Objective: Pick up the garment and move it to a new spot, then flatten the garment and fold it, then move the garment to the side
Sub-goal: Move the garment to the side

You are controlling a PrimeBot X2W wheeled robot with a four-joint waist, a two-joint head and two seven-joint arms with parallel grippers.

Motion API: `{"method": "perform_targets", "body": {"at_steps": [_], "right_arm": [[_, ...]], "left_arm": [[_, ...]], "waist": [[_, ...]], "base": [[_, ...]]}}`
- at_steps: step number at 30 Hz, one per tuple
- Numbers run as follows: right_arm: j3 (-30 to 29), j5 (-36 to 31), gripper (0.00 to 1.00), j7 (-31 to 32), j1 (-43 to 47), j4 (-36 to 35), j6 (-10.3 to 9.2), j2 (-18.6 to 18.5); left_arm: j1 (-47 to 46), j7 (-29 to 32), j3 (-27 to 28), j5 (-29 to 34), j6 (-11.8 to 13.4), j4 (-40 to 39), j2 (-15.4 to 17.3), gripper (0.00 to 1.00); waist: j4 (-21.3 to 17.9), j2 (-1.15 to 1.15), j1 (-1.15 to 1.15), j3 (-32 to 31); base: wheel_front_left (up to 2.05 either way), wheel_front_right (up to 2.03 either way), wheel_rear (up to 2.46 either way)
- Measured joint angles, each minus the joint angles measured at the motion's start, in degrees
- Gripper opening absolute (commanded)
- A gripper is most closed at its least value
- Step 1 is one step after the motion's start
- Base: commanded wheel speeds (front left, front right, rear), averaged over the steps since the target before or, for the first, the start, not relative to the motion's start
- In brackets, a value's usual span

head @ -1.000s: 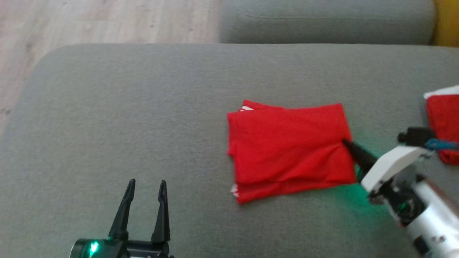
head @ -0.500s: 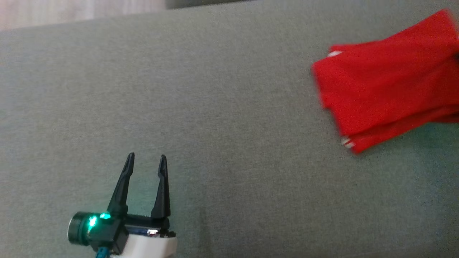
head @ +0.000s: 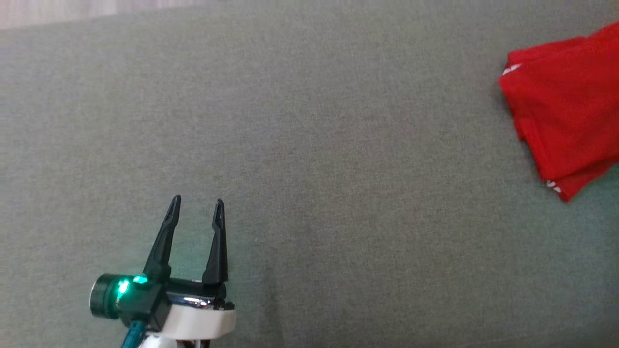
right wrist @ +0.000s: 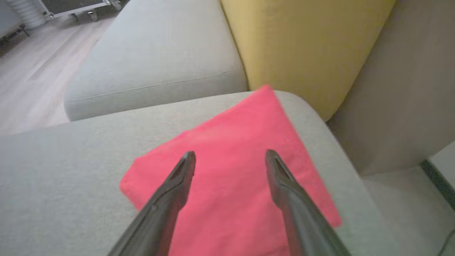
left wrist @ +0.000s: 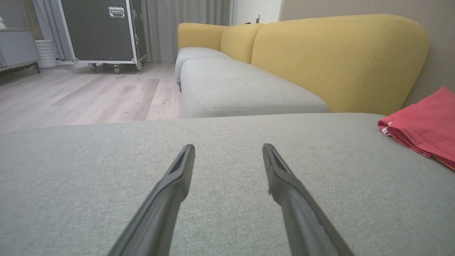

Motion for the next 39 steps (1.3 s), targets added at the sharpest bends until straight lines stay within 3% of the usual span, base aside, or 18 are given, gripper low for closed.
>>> {"method": "perform_targets", "body": {"at_steps": [9,16,19,22,24,27,30,39], "right_arm": [[4.05,-5.8,1.0,-4.11,13.67,-3.81,0.0,16.77],[10.9,-11.63,1.0,-16.78,20.98,-3.74,0.0,26.94],[10.06,-16.93,1.0,-25.16,23.42,-2.09,0.0,30.49],[6.99,-23.43,1.0,-27.64,26.69,-2.26,0.0,34.22],[2.04,-29.89,1.0,-27.7,29.95,-7.08,0.0,36.9],[-3.37,-40.55,1.0,-27.76,34.73,-16.05,0.0,39.65],[-5.43,-44.9,1.0,-27.76,37.91,-19.07,0.0,41.22],[-7.92,-49.03,1.0,-27.76,42.55,-21.9,0.0,43.88]], "left_arm": [[2.97,0.0,-0.03,-1.43,0.69,1.92,-0.03,1.0],[7.97,0.0,-0.74,-3.93,2.66,4.03,-0.03,1.0],[9.06,0.0,-0.71,-4.25,3.59,3.98,-0.02,1.0],[10.27,0.0,-0.45,-4.81,4.58,3.82,-0.02,1.0],[11.65,0.0,0.03,-4.85,4.98,3.75,-0.01,1.0],[13.67,0.0,0.69,-5.24,5.11,3.53,0.0,1.0],[14.46,0.0,0.98,-5.24,5.11,3.54,0.02,1.0],[15.9,0.0,2.61,-5.02,5.08,3.58,0.07,1.0]], "waist": [[1.89,0.0,-0.01,-7.74],[3.3,0.0,-0.02,-15.03],[3.95,0.0,-0.02,-17.45],[4.43,0.0,-0.02,-19.58],[4.55,0.0,-0.02,-20.81],[4.55,0.0,-0.02,-22.15],[4.5,0.0,-0.01,-22.73],[3.69,0.0,-0.01,-23.95]], "base": [[0.0,0.0,0.0],[0.0,0.0,0.0],[0.0,0.0,0.0],[0.0,0.0,0.0],[0.0,0.0,0.0],[0.0,0.0,0.0],[0.0,0.0,0.0],[0.0,0.0,0.0]]}}
